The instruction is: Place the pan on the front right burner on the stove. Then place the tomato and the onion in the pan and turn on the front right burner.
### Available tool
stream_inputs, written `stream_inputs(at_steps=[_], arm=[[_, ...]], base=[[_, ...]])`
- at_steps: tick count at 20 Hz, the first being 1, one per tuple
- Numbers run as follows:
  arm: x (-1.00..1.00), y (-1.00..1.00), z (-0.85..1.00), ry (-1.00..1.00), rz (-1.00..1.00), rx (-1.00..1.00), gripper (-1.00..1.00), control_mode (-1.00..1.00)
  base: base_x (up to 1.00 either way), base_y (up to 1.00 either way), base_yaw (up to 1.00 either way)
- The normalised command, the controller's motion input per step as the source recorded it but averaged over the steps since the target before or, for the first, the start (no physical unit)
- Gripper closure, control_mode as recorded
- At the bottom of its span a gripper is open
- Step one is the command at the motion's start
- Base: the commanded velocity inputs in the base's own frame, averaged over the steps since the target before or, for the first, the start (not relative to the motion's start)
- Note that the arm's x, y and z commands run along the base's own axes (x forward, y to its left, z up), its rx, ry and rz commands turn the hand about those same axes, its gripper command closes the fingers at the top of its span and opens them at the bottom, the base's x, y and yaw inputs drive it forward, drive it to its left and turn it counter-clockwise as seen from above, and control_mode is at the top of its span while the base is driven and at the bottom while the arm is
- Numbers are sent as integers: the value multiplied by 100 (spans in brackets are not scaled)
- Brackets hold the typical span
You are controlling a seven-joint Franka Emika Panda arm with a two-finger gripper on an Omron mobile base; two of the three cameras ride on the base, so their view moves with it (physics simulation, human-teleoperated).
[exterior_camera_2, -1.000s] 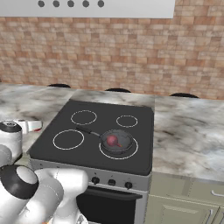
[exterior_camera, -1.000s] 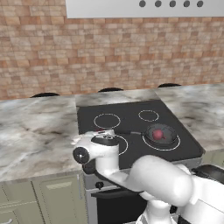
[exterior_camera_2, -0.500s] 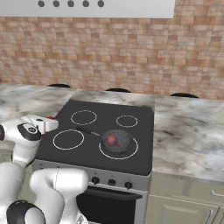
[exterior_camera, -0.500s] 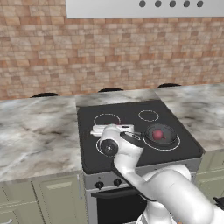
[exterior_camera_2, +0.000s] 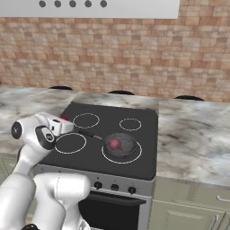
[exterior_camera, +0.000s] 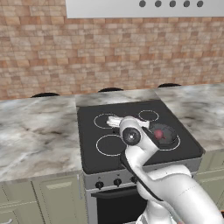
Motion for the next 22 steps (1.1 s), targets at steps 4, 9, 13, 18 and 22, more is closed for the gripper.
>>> stream_inputs(at_steps=[4,9,13,18,22], arm=[[20,-45,0,0,-3,8,100,-100],[14,-43,0,0,-1,9,100,-100],[11,-43,0,0,0,8,100,-100],[13,-39,0,0,-1,7,100,-100],[13,-32,0,1,-2,6,100,-100]], base=[[0,0,0],[0,0,0],[0,0,0],[0,0,0],[0,0,0]])
